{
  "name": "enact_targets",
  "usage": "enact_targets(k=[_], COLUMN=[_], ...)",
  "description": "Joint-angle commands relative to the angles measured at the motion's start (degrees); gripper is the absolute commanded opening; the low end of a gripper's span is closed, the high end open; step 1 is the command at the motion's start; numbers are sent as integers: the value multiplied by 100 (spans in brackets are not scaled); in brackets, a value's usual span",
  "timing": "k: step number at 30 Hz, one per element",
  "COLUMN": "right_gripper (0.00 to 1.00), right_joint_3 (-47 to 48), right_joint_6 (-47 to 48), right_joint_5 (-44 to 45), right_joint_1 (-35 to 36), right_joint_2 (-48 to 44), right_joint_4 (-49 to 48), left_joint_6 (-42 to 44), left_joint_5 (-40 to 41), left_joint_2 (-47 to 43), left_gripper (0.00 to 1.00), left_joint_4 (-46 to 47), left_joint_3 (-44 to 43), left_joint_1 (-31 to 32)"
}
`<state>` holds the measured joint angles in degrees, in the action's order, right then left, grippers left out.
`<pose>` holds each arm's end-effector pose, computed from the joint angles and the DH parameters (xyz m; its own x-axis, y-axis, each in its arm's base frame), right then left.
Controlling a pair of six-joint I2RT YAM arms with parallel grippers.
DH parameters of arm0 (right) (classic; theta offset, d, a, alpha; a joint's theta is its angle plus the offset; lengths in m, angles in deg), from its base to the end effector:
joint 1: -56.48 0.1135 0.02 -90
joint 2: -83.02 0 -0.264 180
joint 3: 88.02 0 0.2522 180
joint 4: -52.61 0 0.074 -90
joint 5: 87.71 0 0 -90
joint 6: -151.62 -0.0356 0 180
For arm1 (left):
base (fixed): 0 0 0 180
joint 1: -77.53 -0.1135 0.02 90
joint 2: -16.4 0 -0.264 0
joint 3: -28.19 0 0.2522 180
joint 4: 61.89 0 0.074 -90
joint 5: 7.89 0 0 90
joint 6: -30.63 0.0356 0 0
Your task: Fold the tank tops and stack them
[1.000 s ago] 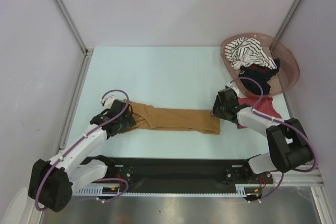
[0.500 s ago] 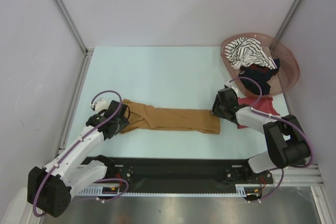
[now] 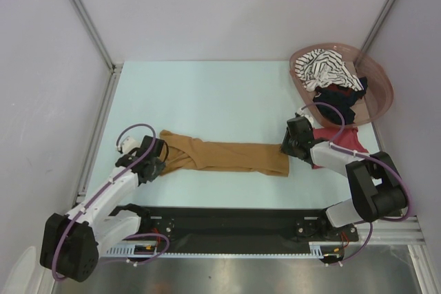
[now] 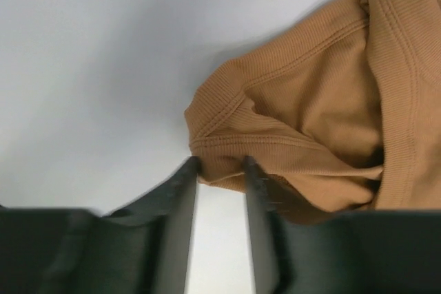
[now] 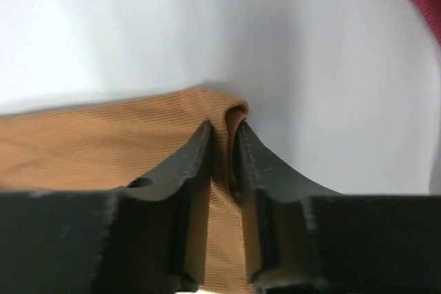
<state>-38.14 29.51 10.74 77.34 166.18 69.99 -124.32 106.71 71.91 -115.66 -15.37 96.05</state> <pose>0.2529 0.0908 0.1528 -0.7531 0.2757 -0.5974 0.1595 0.9574 0.2407 0.1574 -0.0371 0.1819 -0.4806 -0.7077 -0.5179 -0.7295 0.6504 -0.2119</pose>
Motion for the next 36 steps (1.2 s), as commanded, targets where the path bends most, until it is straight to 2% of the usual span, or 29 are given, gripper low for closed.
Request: enact_targets(k=[1,2,3,11,16,25,26,31,32,35,36], right_gripper=[22,20,17,0,0,0,0,0,0,0,0], right_joint_3=[-79,-87,-96,-114,-114,-123,-131,-140,-149,-140,-140], right_joint_6=[39,30,30,57,65,74,74,74,74,74,74], right_joint_5=[-19,-19,-19,-62,-63,-71,-80,-45,-36,-45,-45], right_joint_1=[-12,-12,-12,-12,-21,-21,-12,-21,-12,-21,-21], right_joint_2=[-98,-115,-124,-107,-115,-115,-115,-133,-142,-124,-133], right_joint_4=[25,16,7,-1,16,7,-19,-1,-1,-19,-19], left_joint_6=[-255,-255,-247,131,333,448,491,694,738,869,878], left_joint_5=[-96,-104,-113,-34,-96,-289,-341,-535,-561,-526,-483], left_joint_2=[48,65,74,144,478,1840,2119,2965,3123,3099,3011], left_gripper=[30,22,1,0,0,1,6,14,39,82,85], left_joint_4=[441,485,494,486,494,485,546,511,555,678,705], left_joint_3=[89,89,89,-227,-693,-1572,-1581,-1687,-1678,-1608,-1573], left_joint_1=[-155,-200,-244,-841,-1175,-1412,-1483,-1826,-1991,-2011,-2011])
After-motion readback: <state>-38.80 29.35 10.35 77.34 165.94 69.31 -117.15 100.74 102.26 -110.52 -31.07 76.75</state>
